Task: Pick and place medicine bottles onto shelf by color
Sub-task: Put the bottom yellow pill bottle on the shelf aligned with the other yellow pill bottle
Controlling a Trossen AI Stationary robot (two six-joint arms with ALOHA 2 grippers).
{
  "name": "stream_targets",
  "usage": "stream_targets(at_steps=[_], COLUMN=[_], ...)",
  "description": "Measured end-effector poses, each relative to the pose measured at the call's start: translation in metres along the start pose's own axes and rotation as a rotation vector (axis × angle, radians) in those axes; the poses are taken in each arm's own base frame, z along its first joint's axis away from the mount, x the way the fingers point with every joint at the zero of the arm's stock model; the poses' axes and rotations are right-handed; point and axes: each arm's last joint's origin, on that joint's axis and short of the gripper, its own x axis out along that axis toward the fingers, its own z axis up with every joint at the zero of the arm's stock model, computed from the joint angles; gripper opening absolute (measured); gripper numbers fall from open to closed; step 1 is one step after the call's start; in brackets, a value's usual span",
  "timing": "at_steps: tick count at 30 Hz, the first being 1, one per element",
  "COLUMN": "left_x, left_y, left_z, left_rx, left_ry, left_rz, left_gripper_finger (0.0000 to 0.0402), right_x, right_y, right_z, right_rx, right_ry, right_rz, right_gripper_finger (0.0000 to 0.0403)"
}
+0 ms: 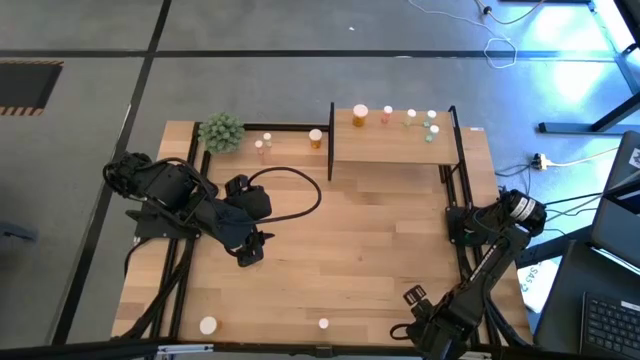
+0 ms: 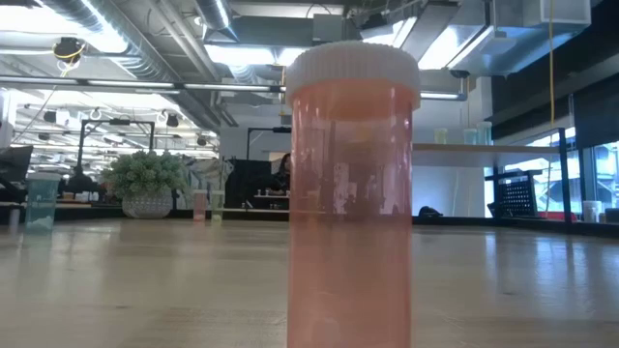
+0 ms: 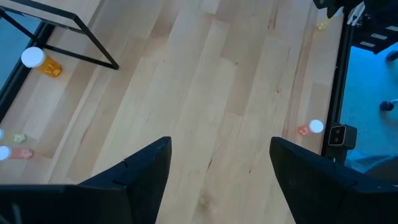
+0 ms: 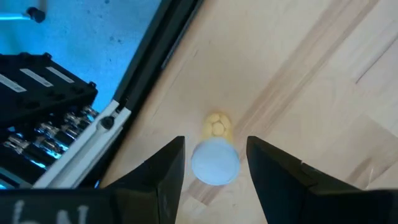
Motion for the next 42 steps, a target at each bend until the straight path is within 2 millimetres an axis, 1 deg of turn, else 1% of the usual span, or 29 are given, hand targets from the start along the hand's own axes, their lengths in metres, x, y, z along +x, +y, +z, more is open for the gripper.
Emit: stream_targets(at_steps=[17, 24, 30, 42], left_x=[0.0, 0.0, 0.0, 0.0], left_y=[0.0, 0.0, -0.0001, 0.0], left_z=[0.0, 0.0, 0.0, 0.0], left_rx=[0.0, 0.0, 0.0, 0.0], left_ry=[0.0, 0.0, 0.0, 0.0], left_rz=[0.0, 0.0, 0.0, 0.0], left_gripper_finger=[0.0268, 0.0268, 0.0268, 0.0268], right_x=[0.0, 0.0001, 0.0002, 0.0003], right_y=[0.0004, 0.0002, 0.0012, 0.001], right_z=[0.0007, 0.0007, 0.0002, 0.0002], right_rx=[0.027, 0.087, 0.022, 0.023], right_ry=[-0.008, -0.008, -0.009, -0.011], right_rz=[0.006, 0.005, 0.002, -0.004], right_gripper_finger=[0.0174, 0.0174, 0.0174, 0.0174])
